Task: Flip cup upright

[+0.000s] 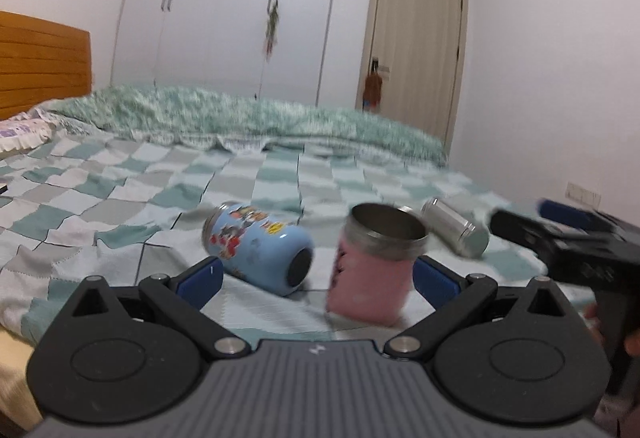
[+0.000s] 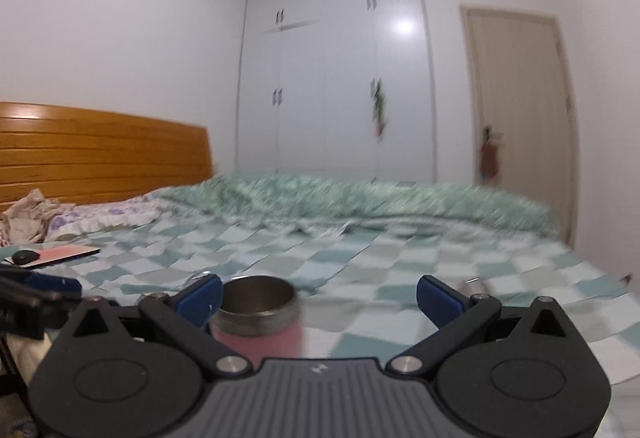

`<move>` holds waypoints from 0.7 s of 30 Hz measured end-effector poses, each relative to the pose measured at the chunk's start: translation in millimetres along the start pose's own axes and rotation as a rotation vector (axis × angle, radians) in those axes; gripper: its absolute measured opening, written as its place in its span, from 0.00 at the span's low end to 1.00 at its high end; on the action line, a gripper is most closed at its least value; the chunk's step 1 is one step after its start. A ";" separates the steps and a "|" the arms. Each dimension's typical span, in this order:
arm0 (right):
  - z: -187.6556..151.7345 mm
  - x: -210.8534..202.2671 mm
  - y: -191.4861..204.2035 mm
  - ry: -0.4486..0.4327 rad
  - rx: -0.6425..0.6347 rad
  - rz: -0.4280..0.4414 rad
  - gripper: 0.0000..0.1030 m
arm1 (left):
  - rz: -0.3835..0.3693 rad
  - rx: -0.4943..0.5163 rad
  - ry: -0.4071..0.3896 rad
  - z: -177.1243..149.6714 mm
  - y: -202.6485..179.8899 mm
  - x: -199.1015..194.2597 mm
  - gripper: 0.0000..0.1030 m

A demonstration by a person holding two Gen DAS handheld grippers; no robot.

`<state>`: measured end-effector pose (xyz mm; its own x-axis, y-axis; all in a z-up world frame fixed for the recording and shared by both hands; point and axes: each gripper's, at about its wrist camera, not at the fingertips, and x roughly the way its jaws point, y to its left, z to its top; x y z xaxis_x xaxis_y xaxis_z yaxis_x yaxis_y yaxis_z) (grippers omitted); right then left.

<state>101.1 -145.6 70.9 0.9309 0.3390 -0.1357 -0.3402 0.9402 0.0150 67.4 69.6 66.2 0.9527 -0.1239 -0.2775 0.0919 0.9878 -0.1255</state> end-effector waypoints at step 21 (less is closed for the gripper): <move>-73.1 -105.6 -54.5 -0.095 -0.024 -0.234 1.00 | 0.148 0.153 -0.219 -77.2 -96.7 -11.2 1.00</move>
<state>11.6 -235.0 12.0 0.9926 0.1147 -0.0390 -0.1159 0.9928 -0.0300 25.5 -31.8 7.9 0.9973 0.0294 -0.0679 -0.0259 0.9984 0.0510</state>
